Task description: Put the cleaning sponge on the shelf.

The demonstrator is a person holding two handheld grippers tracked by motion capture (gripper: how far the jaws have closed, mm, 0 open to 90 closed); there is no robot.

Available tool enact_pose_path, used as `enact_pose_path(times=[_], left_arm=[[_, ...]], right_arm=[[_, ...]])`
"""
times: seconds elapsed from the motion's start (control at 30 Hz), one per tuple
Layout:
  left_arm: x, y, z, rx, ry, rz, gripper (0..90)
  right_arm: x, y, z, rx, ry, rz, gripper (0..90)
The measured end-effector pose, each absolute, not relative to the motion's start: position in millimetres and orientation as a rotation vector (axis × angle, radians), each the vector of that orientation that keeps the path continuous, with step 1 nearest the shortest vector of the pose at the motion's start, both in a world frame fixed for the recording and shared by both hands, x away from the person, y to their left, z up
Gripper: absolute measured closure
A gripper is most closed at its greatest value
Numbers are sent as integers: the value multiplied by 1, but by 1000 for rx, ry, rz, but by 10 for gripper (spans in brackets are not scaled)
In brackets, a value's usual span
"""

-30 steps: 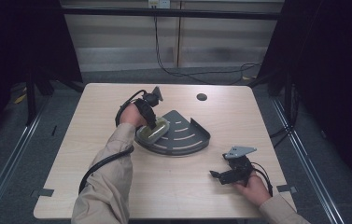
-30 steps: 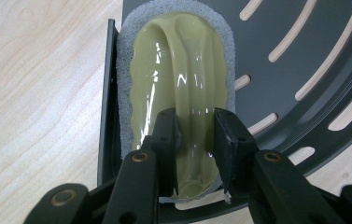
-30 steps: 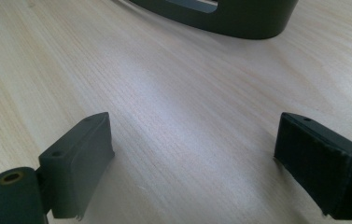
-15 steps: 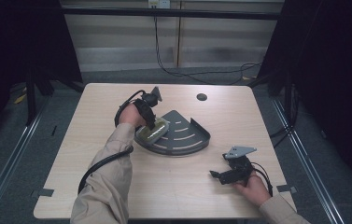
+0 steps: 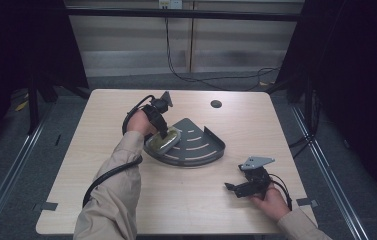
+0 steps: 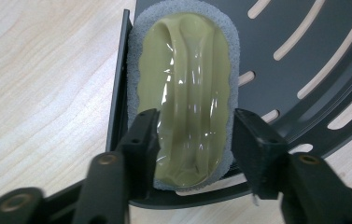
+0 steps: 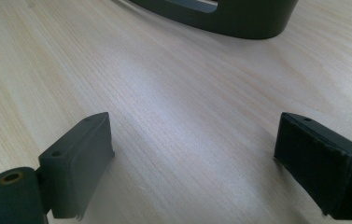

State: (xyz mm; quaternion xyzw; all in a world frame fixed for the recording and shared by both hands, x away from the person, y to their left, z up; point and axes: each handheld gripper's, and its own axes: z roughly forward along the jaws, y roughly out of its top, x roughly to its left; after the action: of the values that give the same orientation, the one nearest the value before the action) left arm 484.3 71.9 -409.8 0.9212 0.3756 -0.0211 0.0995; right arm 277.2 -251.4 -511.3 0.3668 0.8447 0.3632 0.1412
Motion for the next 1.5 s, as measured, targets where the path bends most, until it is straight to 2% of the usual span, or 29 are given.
enact_pose_path(times=[0.3, 0.57, 1.0, 1.5], left_arm=[[482, 72, -403, 2729, 1096, -3, 321], [481, 74, -397, 2729, 1111, 31, 217], [475, 81, -393, 2695, 1126, 29, 169], [466, 100, -386, 2676, 1144, 38, 171]], right_arm=[[277, -251, -511, 1058, 2439, 1048, 109], [277, -251, -511, 1058, 2439, 1049, 109], [277, -251, -511, 1059, 2440, 1050, 109], [277, -251, -511, 1059, 2440, 1050, 109]])
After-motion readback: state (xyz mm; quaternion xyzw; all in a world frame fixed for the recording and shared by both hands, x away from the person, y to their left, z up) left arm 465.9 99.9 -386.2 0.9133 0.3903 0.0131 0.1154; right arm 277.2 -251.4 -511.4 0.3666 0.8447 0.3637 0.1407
